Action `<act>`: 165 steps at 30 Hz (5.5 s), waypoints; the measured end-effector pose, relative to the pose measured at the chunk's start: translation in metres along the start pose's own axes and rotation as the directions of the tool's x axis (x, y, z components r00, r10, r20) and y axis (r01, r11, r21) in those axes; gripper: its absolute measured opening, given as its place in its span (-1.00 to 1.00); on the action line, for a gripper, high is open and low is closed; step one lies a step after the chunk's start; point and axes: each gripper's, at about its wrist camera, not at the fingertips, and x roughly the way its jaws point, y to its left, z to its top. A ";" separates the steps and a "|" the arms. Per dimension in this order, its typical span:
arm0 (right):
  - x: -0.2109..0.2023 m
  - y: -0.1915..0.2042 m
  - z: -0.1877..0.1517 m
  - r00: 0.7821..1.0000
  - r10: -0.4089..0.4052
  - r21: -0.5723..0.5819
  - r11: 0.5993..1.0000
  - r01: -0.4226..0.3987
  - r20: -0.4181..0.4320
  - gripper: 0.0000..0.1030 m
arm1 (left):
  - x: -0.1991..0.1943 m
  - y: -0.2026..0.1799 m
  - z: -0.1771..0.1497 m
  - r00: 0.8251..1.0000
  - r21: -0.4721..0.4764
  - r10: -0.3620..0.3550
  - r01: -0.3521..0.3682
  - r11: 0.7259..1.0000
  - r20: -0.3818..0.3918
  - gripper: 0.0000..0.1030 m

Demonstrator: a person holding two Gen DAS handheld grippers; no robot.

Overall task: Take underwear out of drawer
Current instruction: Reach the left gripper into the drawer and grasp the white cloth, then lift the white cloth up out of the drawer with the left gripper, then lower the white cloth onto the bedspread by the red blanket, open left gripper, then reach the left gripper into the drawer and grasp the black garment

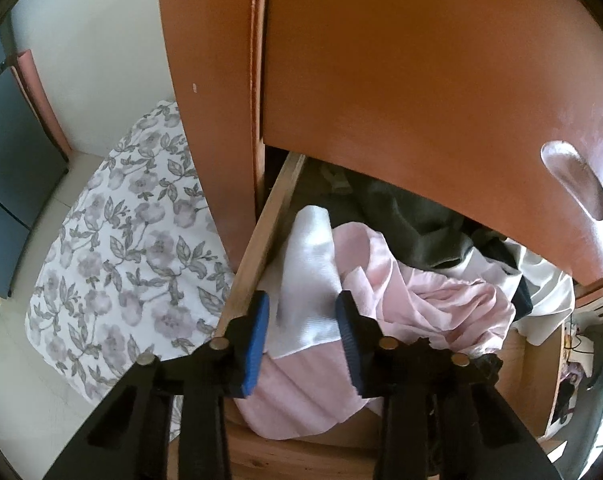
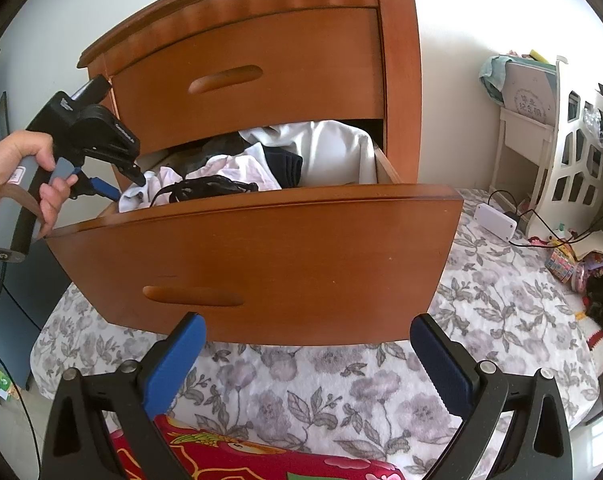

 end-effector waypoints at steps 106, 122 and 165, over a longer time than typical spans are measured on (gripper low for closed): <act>-0.026 0.005 -0.018 0.989 -0.081 -0.058 0.994 0.089 0.124 1.00 | 0.001 -0.022 -0.224 0.962 0.171 -0.266 0.274 0.946 -0.070 -0.89; -0.025 0.006 -0.018 0.989 -0.083 -0.061 0.994 0.090 0.119 1.00 | -0.014 -0.001 -0.224 0.980 0.141 -0.198 0.192 0.971 0.027 0.47; -0.023 0.009 -0.018 0.991 -0.075 -0.072 0.994 0.084 0.110 1.00 | -0.106 -0.029 -0.092 0.958 0.301 -0.187 0.116 0.946 0.219 0.99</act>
